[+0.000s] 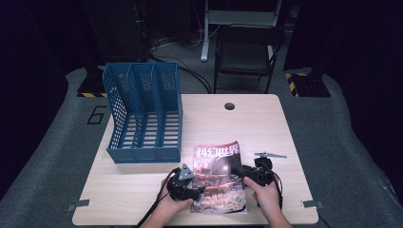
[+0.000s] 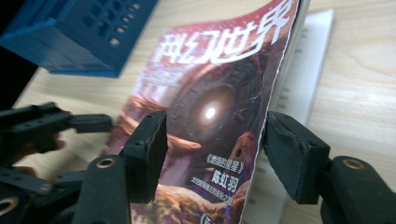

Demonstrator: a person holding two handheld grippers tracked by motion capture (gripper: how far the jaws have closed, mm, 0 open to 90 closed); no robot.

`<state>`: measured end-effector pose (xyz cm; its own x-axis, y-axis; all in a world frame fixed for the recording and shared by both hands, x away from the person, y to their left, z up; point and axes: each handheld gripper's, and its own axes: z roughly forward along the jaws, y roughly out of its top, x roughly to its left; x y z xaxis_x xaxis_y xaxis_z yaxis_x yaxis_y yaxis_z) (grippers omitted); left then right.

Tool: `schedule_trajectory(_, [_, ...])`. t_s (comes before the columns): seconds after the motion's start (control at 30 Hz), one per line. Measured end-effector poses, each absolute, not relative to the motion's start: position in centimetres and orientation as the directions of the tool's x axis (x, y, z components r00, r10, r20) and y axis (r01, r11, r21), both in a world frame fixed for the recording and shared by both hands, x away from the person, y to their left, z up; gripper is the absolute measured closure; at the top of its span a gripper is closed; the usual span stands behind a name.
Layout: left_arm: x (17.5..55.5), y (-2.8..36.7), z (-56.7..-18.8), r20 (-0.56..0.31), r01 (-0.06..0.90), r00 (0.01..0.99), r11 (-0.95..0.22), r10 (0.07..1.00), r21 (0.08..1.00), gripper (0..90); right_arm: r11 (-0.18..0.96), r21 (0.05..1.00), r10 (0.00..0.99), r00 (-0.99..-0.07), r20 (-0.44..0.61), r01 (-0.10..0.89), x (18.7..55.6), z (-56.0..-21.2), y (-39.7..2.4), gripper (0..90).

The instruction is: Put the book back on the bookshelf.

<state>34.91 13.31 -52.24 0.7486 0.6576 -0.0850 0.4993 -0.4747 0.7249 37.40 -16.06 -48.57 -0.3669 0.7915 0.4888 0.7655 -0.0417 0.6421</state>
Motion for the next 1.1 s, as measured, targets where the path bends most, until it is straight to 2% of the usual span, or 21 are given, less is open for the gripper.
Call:
schedule_trajectory(0.2, [34.9, 13.4, -52.2, -0.084, 0.497, 0.752, -0.478, 0.654, 0.724, 31.6, -0.032, 0.666, 0.774, -0.404, 0.488, 0.745, 37.7, -48.1, -15.6, 42.2])
schedule_trajectory(0.57, [34.8, 13.3, -52.3, -0.087, 0.502, 0.743, -0.466, 0.664, 0.729, 31.9, -0.04, 0.611, 0.786, -0.353, 0.508, 0.79, 39.2, -50.0, -15.2, 43.3])
schedule_trajectory(0.93, [34.8, 13.4, -52.3, -0.083, 0.497, 0.745, -0.467, 0.662, 0.731, 32.0, 0.036, 0.567, 0.782, -0.376, 0.497, 0.823, 39.6, -50.7, -15.0, 43.3])
schedule_trajectory(1.1, [34.7, 13.5, -52.5, -0.084, 0.49, 0.745, -0.458, 0.662, 0.742, 32.2, 0.061, 0.559, 0.784, -0.386, 0.486, 0.827, 39.8, -50.8, -15.0, 46.5])
